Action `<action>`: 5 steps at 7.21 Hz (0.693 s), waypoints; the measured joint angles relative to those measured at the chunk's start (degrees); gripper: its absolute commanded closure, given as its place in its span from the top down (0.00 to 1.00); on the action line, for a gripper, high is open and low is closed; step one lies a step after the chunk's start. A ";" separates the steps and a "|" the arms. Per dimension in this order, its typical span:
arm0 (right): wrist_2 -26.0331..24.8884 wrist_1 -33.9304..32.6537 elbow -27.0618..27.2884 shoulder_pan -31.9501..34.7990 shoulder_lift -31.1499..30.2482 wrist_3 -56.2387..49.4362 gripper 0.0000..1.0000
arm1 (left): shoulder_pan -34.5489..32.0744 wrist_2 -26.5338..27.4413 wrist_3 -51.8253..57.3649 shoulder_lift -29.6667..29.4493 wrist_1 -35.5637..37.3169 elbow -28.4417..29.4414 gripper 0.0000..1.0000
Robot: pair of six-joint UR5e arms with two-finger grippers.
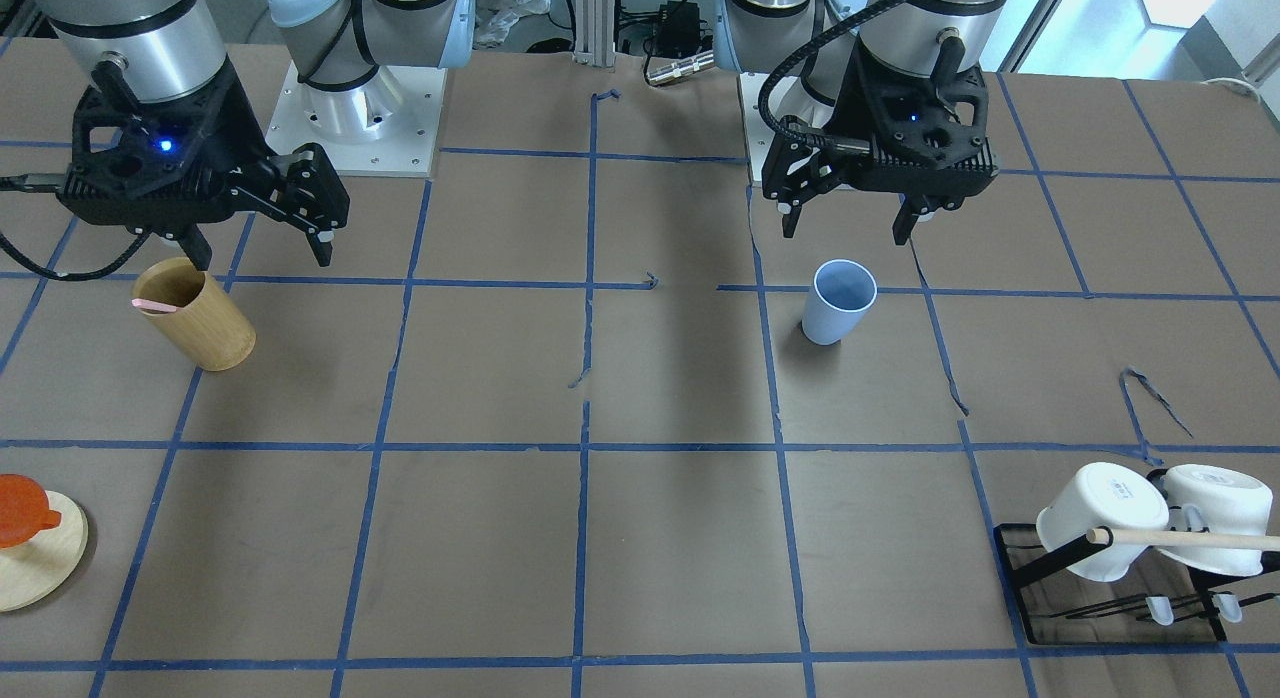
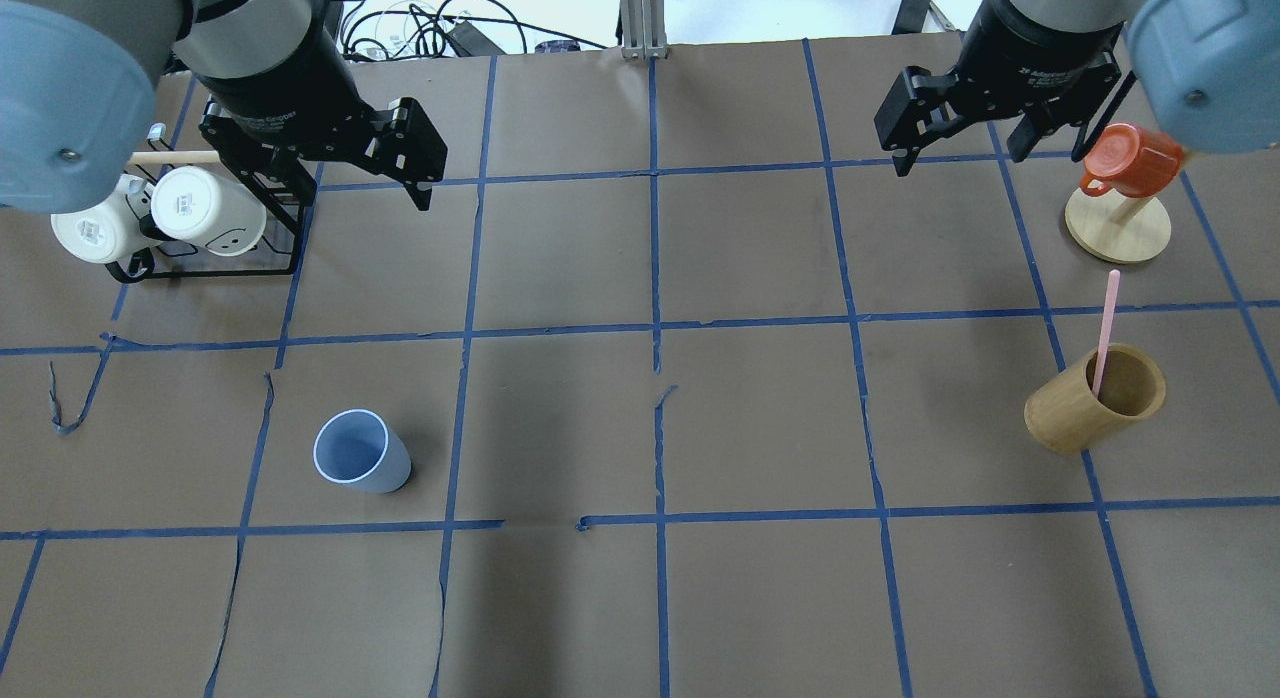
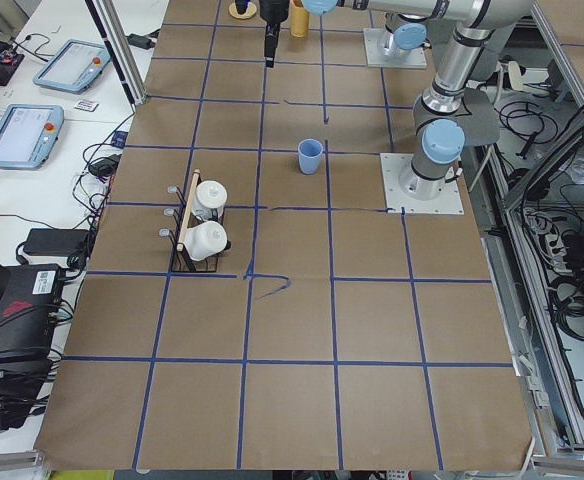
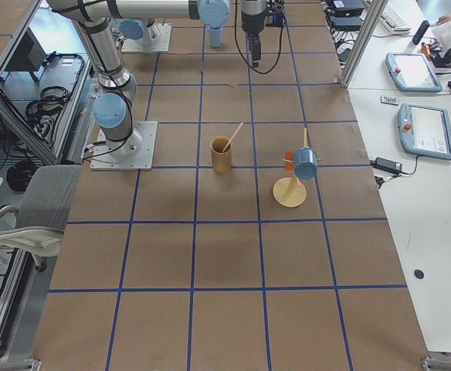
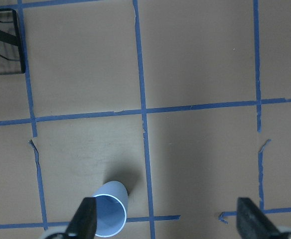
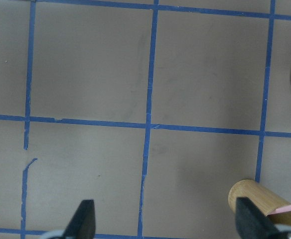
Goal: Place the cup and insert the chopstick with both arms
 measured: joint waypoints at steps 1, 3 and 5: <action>0.11 -0.01 0.01 0.01 0.00 -0.13 1.00 | 0.03 0.01 -0.01 0.03 0.00 -0.02 1.00; 0.36 -0.07 0.02 0.02 0.00 -0.15 1.00 | 0.08 0.05 0.00 0.09 -0.04 -0.03 1.00; 0.46 -0.08 0.02 0.01 -0.02 -0.01 1.00 | 0.13 -0.03 0.04 0.07 -0.03 -0.02 1.00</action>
